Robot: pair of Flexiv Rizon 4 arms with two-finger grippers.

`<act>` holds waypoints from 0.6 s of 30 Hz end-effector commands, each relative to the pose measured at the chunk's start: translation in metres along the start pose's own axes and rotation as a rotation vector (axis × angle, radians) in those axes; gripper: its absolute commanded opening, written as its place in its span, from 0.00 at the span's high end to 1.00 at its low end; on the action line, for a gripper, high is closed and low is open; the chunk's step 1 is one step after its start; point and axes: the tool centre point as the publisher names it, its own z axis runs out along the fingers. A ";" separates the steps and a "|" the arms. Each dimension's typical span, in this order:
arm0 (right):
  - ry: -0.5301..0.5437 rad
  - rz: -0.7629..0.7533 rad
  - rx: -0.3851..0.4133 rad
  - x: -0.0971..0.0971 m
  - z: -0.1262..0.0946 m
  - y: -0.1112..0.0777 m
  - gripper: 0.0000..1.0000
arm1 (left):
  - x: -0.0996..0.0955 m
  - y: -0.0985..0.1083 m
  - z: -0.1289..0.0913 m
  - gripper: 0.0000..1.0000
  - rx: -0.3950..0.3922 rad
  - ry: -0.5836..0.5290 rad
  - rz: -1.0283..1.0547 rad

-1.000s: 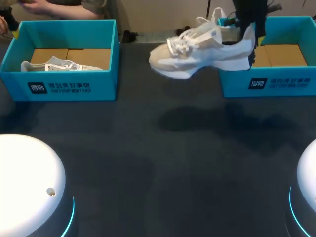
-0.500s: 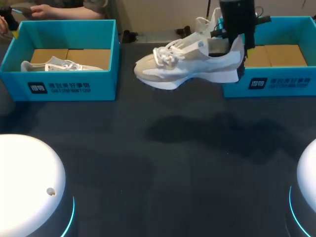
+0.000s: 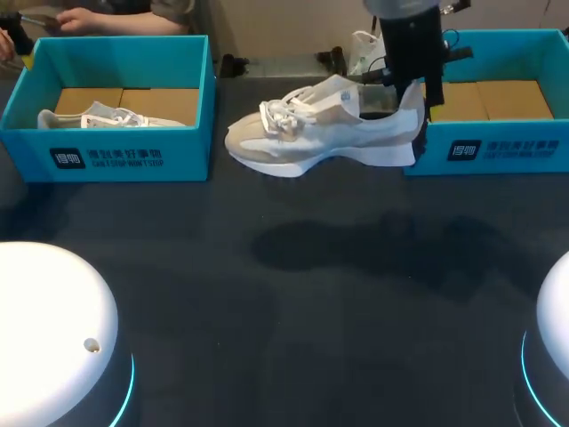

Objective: Take the shoe out of the shoebox, open the shoe tongue, remove and reinsert the insole, then place the shoe into the shoebox

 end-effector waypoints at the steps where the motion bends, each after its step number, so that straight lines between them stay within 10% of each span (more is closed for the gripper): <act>1: 0.003 -0.001 0.001 -0.001 -0.001 0.001 1.00 | 0.000 0.000 0.000 0.00 -0.001 0.002 0.001; 18: -0.008 0.025 -0.008 0.010 0.003 -0.016 1.00 | 0.000 0.000 0.000 0.00 -0.001 0.002 0.001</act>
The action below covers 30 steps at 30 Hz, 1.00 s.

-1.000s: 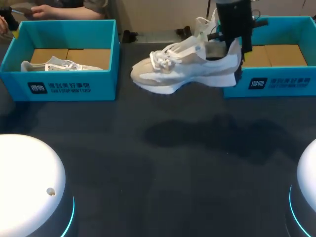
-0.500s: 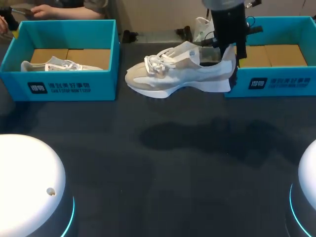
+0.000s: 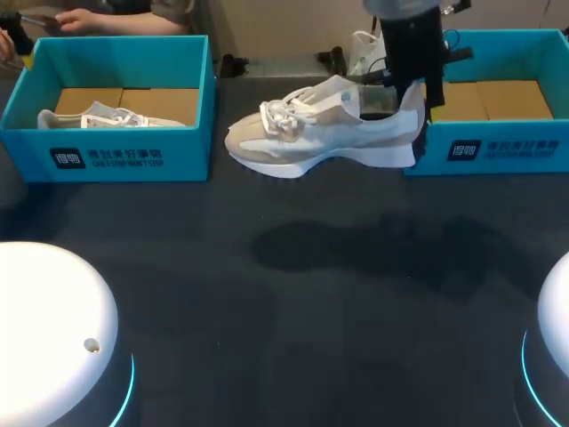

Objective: Take the shoe out of the shoebox, open the shoe tongue, remove and reinsert the insole, then place the shoe into the shoebox

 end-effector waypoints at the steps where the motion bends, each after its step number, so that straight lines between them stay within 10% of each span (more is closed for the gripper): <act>1: -0.013 0.026 -0.009 0.009 0.003 -0.016 1.00 | 0.000 0.000 0.000 0.00 -0.001 0.002 0.001; 12: -0.004 0.097 0.022 0.025 0.018 -0.066 1.00 | 0.000 0.000 0.000 0.00 -0.001 0.002 0.001; 30: -0.002 0.070 0.012 0.043 0.091 -0.079 1.00 | 0.000 0.000 0.000 0.00 -0.001 0.002 0.001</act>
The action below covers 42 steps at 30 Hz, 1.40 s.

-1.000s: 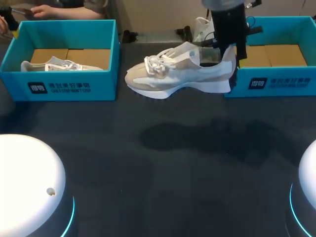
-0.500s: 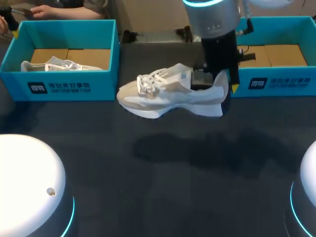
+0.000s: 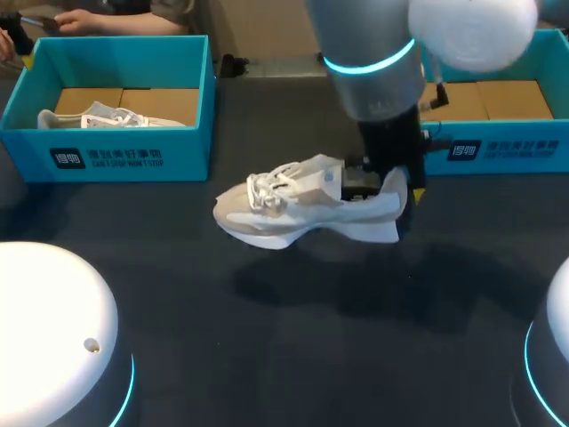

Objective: Take the shoe out of the shoebox, open the shoe tongue, remove and reinsert the insole, then place the shoe into the shoebox

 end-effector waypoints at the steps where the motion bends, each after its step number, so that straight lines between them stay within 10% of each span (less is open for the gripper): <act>1: 0.025 0.004 0.007 0.004 0.029 0.005 1.00 | 0.000 0.000 0.000 0.00 -0.001 0.002 0.001; 42: 0.034 -0.037 -0.152 0.069 0.140 0.050 1.00 | 0.000 0.000 0.000 0.00 -0.001 0.002 0.001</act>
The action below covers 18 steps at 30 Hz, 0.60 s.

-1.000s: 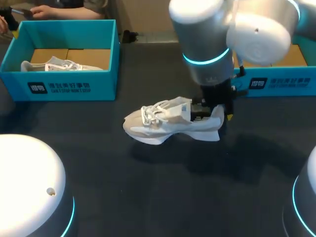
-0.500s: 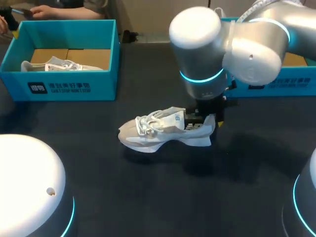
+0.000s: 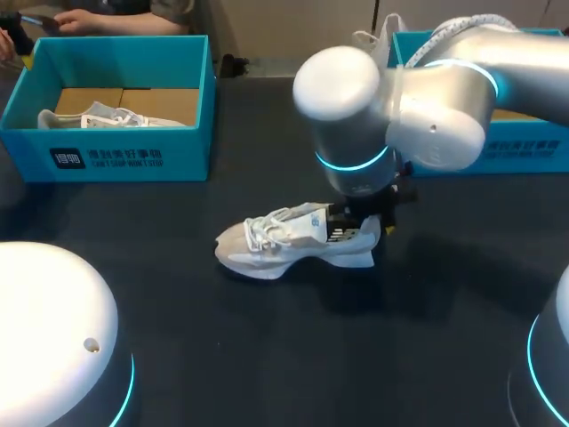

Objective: Take the shoe out of the shoebox, open the shoe tongue, remove and reinsert the insole, then place the shoe into the shoebox

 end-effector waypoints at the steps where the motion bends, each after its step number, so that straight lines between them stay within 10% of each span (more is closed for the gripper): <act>1: -0.007 0.005 -0.003 0.005 0.010 0.000 1.00 | 0.000 0.000 0.000 0.00 -0.001 0.002 0.001; 13: 0.002 0.065 0.003 0.005 0.033 -0.005 1.00 | 0.000 0.000 0.000 0.00 -0.001 0.002 0.001; 16: 0.004 0.081 0.002 0.003 0.034 -0.004 0.37 | 0.000 0.000 0.000 0.00 -0.001 0.002 0.001; 18: 0.009 0.089 0.003 -0.001 0.032 -0.004 0.25 | 0.000 0.000 0.000 0.00 -0.001 0.002 0.001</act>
